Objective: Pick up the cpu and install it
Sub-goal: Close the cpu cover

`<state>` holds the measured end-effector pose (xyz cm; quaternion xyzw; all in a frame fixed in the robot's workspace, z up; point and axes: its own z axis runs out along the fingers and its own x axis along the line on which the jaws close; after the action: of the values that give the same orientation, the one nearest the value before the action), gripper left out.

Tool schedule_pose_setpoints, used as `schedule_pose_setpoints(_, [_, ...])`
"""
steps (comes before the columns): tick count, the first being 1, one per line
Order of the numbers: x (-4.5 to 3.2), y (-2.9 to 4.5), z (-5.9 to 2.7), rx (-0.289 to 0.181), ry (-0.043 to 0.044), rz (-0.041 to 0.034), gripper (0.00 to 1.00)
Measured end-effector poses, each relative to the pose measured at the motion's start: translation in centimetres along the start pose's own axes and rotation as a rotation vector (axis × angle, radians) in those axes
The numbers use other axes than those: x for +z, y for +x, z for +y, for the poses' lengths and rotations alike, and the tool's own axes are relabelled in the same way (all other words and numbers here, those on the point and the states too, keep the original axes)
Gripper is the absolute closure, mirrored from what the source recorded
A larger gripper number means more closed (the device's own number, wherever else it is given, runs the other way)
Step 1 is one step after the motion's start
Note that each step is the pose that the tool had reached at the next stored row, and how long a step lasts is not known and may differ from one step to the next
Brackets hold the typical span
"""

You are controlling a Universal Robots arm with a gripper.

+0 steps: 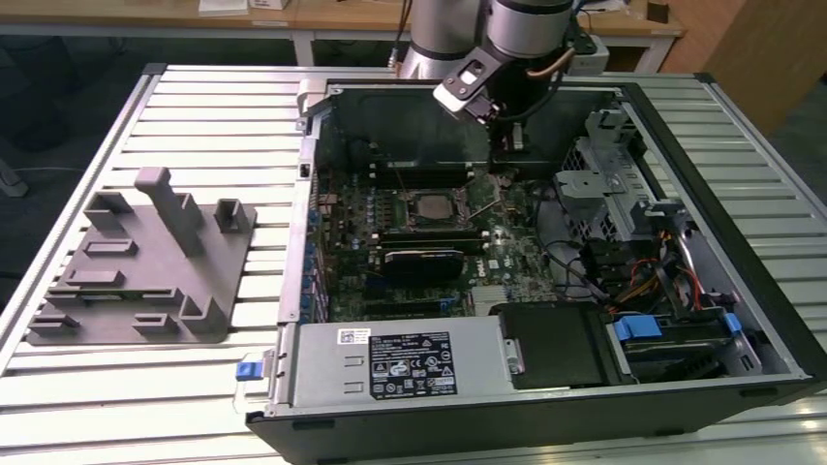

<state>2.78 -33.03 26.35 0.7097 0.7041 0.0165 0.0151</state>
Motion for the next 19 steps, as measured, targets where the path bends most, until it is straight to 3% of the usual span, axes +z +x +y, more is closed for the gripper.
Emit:
schedule_pose_setpoints(13, [0.96,0.07,2.3,0.0,0.0002,-0.0001,0.89])
schedule_pose_setpoints(19, [1.96,0.07,2.63,0.0,0.0002,-0.0002,0.89])
